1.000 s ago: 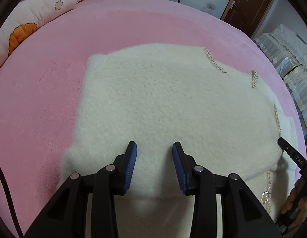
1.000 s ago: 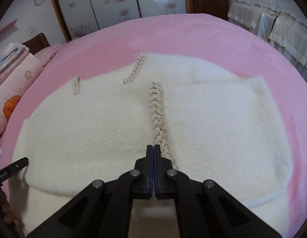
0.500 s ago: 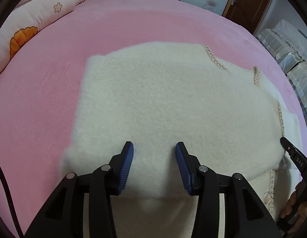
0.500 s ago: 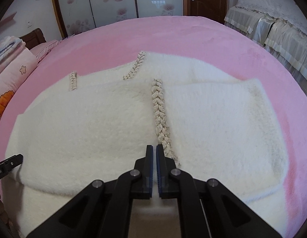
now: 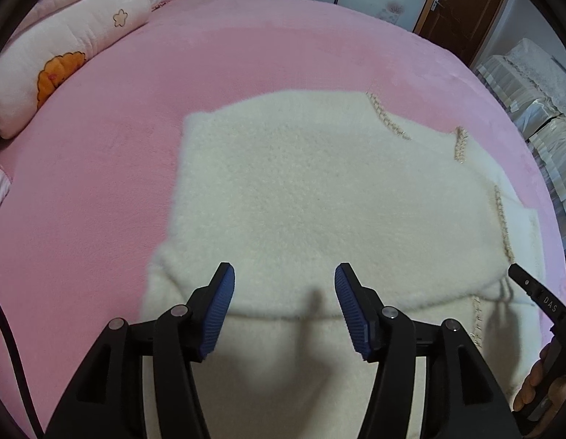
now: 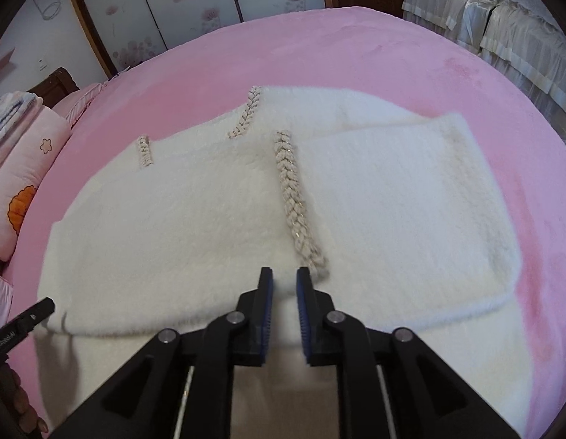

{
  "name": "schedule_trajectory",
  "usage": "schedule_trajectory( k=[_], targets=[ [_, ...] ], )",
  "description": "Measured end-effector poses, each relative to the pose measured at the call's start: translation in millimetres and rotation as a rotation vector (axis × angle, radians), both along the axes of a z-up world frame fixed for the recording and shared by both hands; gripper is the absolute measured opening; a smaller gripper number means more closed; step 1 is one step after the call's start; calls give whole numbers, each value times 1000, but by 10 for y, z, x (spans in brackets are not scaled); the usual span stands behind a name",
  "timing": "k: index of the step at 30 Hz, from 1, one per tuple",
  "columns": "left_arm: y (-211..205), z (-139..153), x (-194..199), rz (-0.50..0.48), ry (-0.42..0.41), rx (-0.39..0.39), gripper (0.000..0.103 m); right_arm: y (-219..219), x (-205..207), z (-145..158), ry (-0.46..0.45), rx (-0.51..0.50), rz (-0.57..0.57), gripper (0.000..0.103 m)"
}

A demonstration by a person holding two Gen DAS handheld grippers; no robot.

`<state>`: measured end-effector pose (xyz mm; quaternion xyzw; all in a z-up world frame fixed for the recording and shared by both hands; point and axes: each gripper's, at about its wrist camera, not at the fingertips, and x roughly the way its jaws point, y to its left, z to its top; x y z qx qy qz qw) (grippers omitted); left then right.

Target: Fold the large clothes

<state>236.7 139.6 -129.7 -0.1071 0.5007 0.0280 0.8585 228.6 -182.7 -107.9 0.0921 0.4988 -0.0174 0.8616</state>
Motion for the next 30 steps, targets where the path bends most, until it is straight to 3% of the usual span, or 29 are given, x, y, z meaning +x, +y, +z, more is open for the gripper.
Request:
schedule_trajectory(
  k=[3,9,14,19,24,26,30],
  targets=[
    [-5,217,-177,9,-24,10,74,-32,-180,173,-23,1,-1,20],
    [-5,616,-534,7,-68,22,75,-116,-563,645,-93,5,0,22],
    [43,938,-890,18,-107,31,75,-157,-909,1089,-183,-27,4,45],
    [84,1207,-1310,22,-149,47,75,-163,-1270,1451,-257,-61,28,45],
    [59,1354,-1720,22,-181,73,76,-154,-1664,1637,-308,-89,51,46],
    [44,1373,-1881,25,-190,80,76,-160,-1815,1654,-318,-87,54,53],
    [20,1311,-2199,26,-180,68,77,-174,-2113,1614,-320,-101,64,55]
  ],
)
